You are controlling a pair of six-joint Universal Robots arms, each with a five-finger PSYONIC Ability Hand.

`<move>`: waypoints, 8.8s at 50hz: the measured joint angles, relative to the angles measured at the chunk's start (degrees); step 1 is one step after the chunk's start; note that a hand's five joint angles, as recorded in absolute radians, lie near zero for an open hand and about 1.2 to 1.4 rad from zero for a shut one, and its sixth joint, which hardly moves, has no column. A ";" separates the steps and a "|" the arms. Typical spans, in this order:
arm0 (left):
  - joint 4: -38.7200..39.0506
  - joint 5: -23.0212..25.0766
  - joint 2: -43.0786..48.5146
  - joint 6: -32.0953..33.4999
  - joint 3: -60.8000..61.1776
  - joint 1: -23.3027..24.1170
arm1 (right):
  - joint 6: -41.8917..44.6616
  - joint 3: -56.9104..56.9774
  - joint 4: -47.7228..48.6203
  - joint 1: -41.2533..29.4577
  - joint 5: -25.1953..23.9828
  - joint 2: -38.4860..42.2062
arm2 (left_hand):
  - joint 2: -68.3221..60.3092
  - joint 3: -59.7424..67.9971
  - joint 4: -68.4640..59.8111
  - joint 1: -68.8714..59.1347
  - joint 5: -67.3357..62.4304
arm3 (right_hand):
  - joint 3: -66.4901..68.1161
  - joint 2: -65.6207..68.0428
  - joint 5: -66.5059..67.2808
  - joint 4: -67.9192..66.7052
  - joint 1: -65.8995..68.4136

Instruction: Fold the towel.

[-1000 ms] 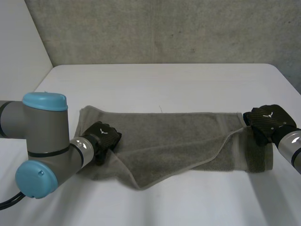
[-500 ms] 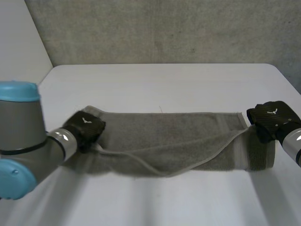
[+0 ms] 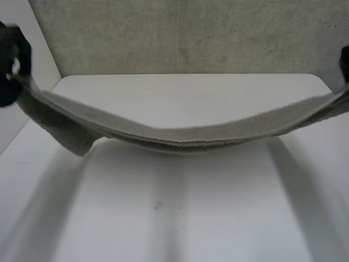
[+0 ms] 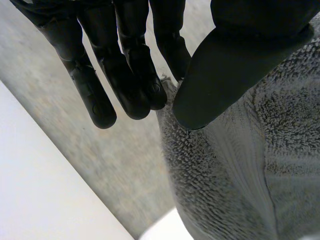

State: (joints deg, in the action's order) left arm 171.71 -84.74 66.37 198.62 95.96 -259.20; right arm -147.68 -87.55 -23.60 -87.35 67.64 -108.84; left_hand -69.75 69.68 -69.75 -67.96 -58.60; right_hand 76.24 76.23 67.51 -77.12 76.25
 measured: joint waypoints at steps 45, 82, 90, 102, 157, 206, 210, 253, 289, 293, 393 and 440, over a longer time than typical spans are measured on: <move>22.44 -6.95 55.27 -25.67 -64.02 4.20 | -12.42 66.63 27.80 -18.33 19.75 55.95 | -0.04 0.06 -0.11 0.00 -0.04 | 0.00 0.45 0.00 0.00 0.11; 37.45 2.03 47.07 -9.39 0.27 -0.65 | 6.89 6.09 26.35 -13.69 10.64 44.33 | -0.04 0.06 -0.11 0.04 -0.28 | 0.00 0.45 0.00 0.00 0.12; 26.69 3.38 27.89 -5.65 11.70 -3.56 | 7.35 -1.74 12.87 -8.63 9.97 28.91 | -0.04 0.07 -0.12 0.04 -0.29 | 0.00 0.45 0.00 0.00 0.12; 20.76 15.05 13.75 -4.39 19.49 -7.12 | 10.62 -5.39 6.46 -5.45 5.67 21.63 | -0.04 0.07 -0.12 0.04 -0.29 | 0.00 0.45 0.00 0.00 0.12; 21.18 -2.30 57.28 -8.42 -23.27 2.98 | -1.86 35.61 19.33 -16.13 24.97 59.82 | 60.17 -60.16 60.16 57.94 56.96 | -62.24 -62.00 -64.29 62.35 -63.10; 30.71 -2.10 39.75 -11.14 5.39 2.60 | 3.01 -9.59 41.05 -7.28 12.65 49.56 | 60.27 -60.17 60.22 58.08 57.08 | -1.45 -1.41 -2.33 2.17 -1.34; 30.73 -2.06 39.75 -11.14 5.65 2.59 | 2.94 -9.38 41.26 -6.15 12.40 49.29 | 60.27 -60.17 60.22 58.08 57.08 | -0.11 -1.11 -1.35 0.31 -0.89; 31.37 -2.00 39.84 -11.06 7.80 2.29 | 9.41 21.89 36.32 -50.27 17.12 61.94 | 60.29 -60.17 60.28 58.10 57.08 | -0.10 -0.38 -1.03 0.31 -0.73; 32.81 -2.00 39.39 -10.84 6.71 9.42 | -9.43 -4.24 32.68 -30.67 15.72 44.29 | 60.29 -60.17 60.28 58.10 57.08 | -56.63 -56.76 -57.15 57.41 -56.50; 32.99 -2.01 39.58 -10.75 6.64 10.34 | -9.21 -8.45 36.22 -27.50 14.81 45.00 | 60.29 -60.17 60.28 58.10 57.08 | -44.57 -44.65 -45.26 45.48 -44.38; 17.67 -14.18 57.52 -21.96 -9.44 19.51 | -25.72 31.58 12.53 -38.37 16.49 68.30 | 58.16 -58.09 58.23 56.43 56.99 | -62.47 -62.12 -64.33 62.44 -63.53; 1.61 -13.64 21.89 -20.73 -15.59 14.90 | -23.99 11.68 12.87 -22.98 24.33 25.23 | 60.05 -60.02 60.01 58.03 57.12 | -62.47 -62.13 -64.33 62.44 -63.53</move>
State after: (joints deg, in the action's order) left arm 173.32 -98.38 88.26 177.88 80.37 -244.30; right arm -171.67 -75.87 -10.73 -110.33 91.96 -83.61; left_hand -9.70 9.66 -9.73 -9.92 -1.48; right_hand 13.77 14.10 3.18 -14.68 12.72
